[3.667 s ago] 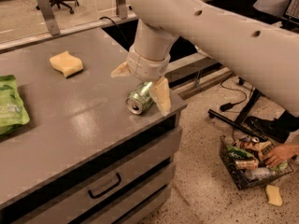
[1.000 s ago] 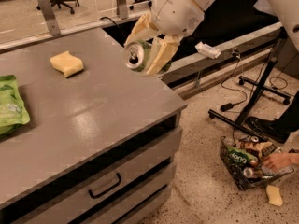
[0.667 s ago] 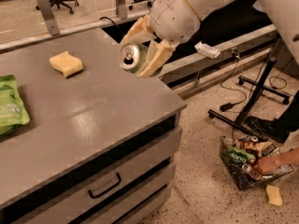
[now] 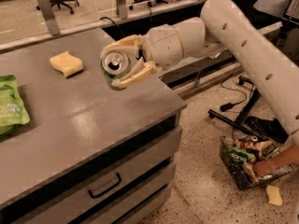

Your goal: Place green can upright

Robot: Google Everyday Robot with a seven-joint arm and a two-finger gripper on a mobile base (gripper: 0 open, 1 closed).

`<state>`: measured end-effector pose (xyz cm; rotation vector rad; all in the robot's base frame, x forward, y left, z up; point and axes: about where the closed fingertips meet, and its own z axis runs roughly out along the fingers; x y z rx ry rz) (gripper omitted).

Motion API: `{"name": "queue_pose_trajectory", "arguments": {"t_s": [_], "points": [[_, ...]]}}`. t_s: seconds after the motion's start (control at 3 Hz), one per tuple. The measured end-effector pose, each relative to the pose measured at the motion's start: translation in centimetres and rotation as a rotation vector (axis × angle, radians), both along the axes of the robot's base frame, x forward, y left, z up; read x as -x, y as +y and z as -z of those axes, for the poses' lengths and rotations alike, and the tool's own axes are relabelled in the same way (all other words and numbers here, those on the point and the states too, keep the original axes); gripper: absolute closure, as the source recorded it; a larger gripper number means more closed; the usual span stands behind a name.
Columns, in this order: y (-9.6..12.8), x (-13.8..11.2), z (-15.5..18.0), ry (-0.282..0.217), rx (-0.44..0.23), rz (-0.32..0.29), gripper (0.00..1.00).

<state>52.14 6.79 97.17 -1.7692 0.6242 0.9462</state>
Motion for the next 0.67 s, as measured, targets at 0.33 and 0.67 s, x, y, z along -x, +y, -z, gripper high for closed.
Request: {"name": "queue_pose_trajectory", "arguments": {"t_s": [0.33,0.67], "points": [[0.63,0.37,-0.77,0.024,-0.045,-0.023,1.00],[0.56,0.28,-0.42,0.063,-0.060,-0.007,1.00]]}}
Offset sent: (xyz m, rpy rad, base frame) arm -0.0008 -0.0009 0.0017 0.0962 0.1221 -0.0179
